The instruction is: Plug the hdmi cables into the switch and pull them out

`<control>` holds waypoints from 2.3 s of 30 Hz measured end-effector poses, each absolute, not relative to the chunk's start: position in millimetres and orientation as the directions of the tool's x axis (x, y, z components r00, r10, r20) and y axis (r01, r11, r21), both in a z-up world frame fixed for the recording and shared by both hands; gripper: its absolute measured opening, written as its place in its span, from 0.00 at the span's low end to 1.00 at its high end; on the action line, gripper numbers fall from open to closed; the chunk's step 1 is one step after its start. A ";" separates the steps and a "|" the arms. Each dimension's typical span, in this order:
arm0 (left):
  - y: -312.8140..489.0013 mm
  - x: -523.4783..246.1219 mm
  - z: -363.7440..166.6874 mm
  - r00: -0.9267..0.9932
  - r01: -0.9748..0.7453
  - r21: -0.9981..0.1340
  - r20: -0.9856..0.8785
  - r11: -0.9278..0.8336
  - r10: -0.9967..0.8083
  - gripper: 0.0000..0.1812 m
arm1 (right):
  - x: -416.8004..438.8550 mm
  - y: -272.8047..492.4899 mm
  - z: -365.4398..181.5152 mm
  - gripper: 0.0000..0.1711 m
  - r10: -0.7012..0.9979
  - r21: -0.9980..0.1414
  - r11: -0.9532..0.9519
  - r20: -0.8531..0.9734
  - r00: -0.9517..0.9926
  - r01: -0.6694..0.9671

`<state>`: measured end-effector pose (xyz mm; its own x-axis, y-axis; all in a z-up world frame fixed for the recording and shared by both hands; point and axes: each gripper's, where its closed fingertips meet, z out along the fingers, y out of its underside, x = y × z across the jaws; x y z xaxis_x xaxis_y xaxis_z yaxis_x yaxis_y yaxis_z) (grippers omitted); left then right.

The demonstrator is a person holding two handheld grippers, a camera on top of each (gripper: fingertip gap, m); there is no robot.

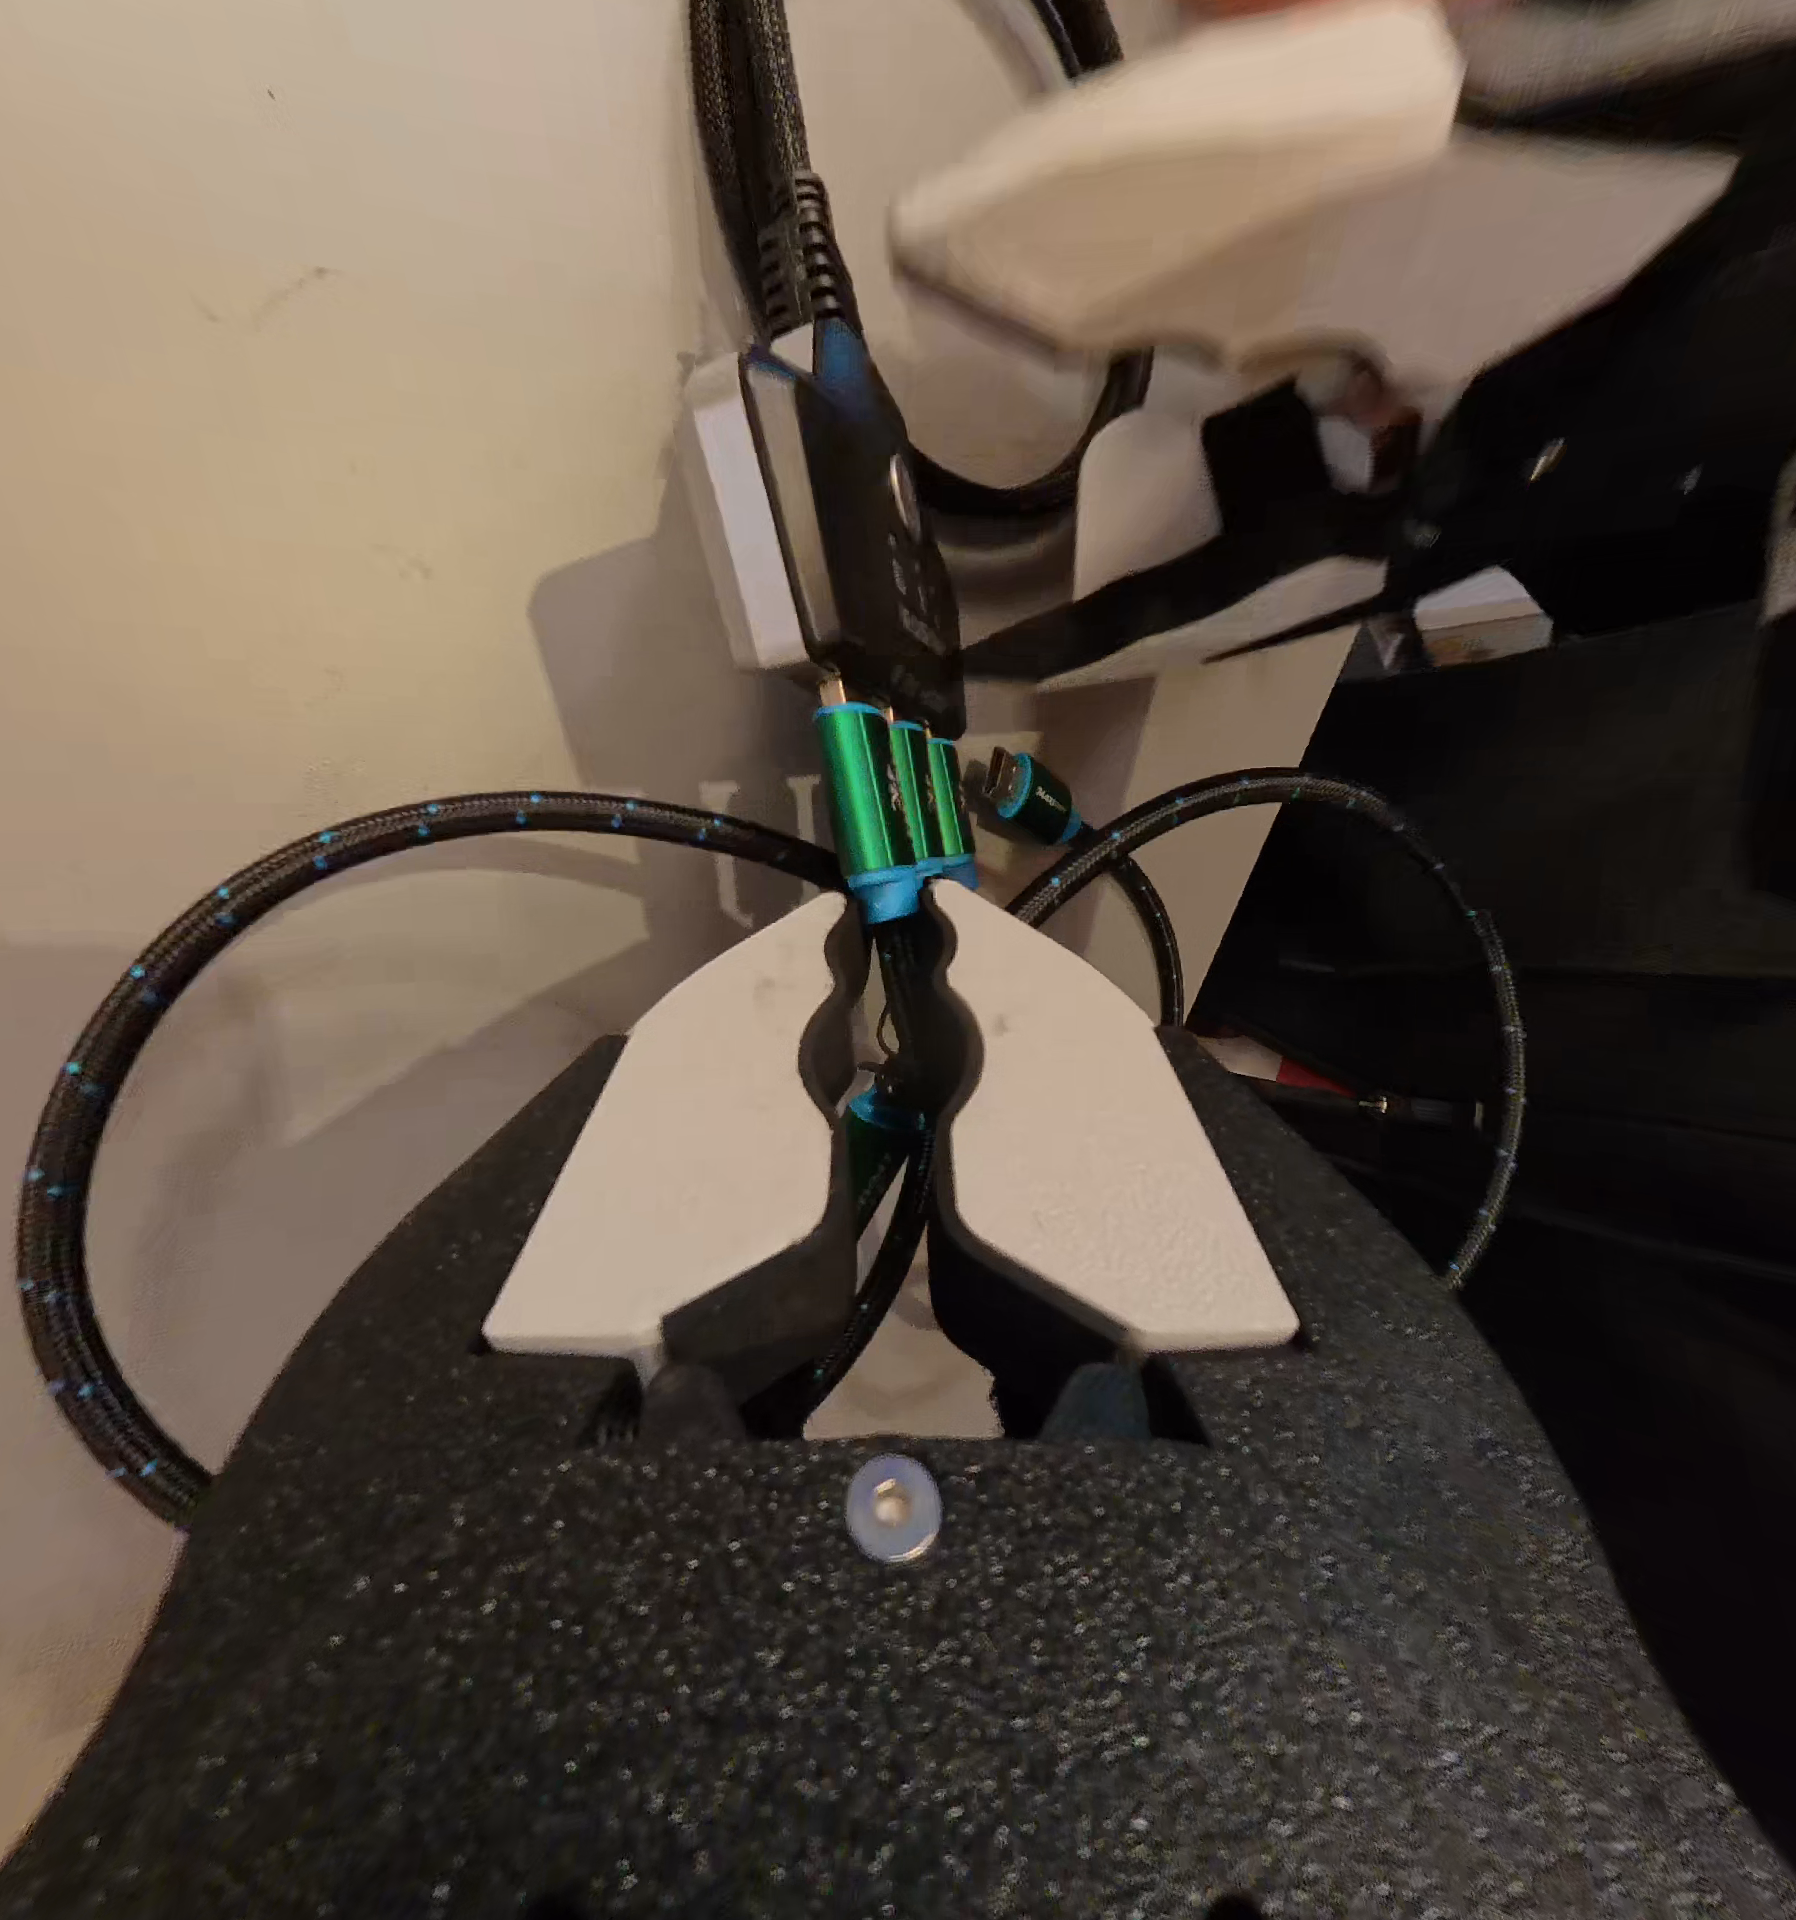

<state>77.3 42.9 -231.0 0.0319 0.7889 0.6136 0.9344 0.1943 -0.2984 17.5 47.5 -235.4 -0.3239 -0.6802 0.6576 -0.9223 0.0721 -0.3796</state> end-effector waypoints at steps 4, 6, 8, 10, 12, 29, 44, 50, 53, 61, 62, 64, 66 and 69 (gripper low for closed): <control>42.8 77.5 -238.7 0.068 0.929 -0.321 0.636 0.184 0.769 0.05 | 2.6 51.4 -248.2 0.63 -0.774 -0.452 0.171 0.488 -0.404 -0.875; 43.7 75.2 -236.8 0.090 0.921 -0.342 0.651 0.185 0.754 0.05 | 7.0 52.5 -263.3 0.65 -0.830 -0.463 0.202 0.386 -0.402 -0.863; 44.7 73.9 -235.8 0.111 0.917 -0.359 0.650 0.175 0.752 0.05 | 14.7 49.2 -270.8 0.62 -0.856 -0.469 0.206 0.338 -0.390 -0.859; 44.7 76.3 -236.7 0.125 0.918 -0.365 0.633 0.153 0.764 0.06 | 16.5 43.7 -271.3 0.59 -0.862 -0.454 0.190 0.347 -0.370 -0.870; 44.2 78.4 -233.3 0.126 0.912 -0.378 0.632 0.162 0.764 0.06 | 18.4 41.0 -267.0 0.59 -0.862 -0.451 0.161 0.369 -0.347 -0.878; 42.8 75.4 -198.8 0.124 0.883 -0.437 0.574 0.174 0.809 0.05 | 19.6 32.4 -237.9 0.58 -0.797 -0.348 0.206 0.483 -0.363 -0.915; 32.5 75.9 -202.1 0.169 0.844 -0.509 0.548 0.167 0.819 0.05 | 22.0 27.5 -231.9 0.57 -0.755 -0.488 0.188 0.483 -0.443 -0.852; 17.3 73.9 -197.0 0.168 0.762 -0.598 0.553 0.248 0.816 0.05 | 5.5 28.3 -207.6 0.51 -0.671 -0.606 0.257 0.448 -0.590 -0.753; 13.5 73.9 -196.9 0.167 0.719 -0.625 0.582 0.305 0.796 0.06 | 0.3 32.6 -194.9 0.51 -0.630 -0.665 0.299 0.401 -0.665 -0.684; -0.1 69.3 -182.5 0.233 0.515 -0.714 0.649 0.474 0.724 0.06 | 2.8 50.3 -202.4 0.43 -0.524 -0.787 0.442 0.163 -0.836 -0.430; -2.1 68.0 -180.3 0.245 0.490 -0.726 0.646 0.483 0.723 0.06 | 3.1 51.5 -203.6 0.41 -0.517 -0.807 0.459 0.097 -0.850 -0.371; -6.4 65.2 -175.9 0.265 0.447 -0.750 0.632 0.488 0.728 0.07 | 4.0 54.8 -203.1 0.39 -0.517 -0.838 0.489 -0.055 -0.854 -0.242; -11.1 61.7 -170.5 0.282 0.406 -0.777 0.607 0.481 0.743 0.07 | 0.8 58.0 -197.0 0.38 -0.516 -0.858 0.499 -0.180 -0.837 -0.123; -19.3 54.4 -162.1 0.294 0.347 -0.827 0.543 0.442 0.786 0.07 | -12.7 62.5 -173.2 0.41 -0.508 -0.884 0.465 -0.306 -0.805 0.044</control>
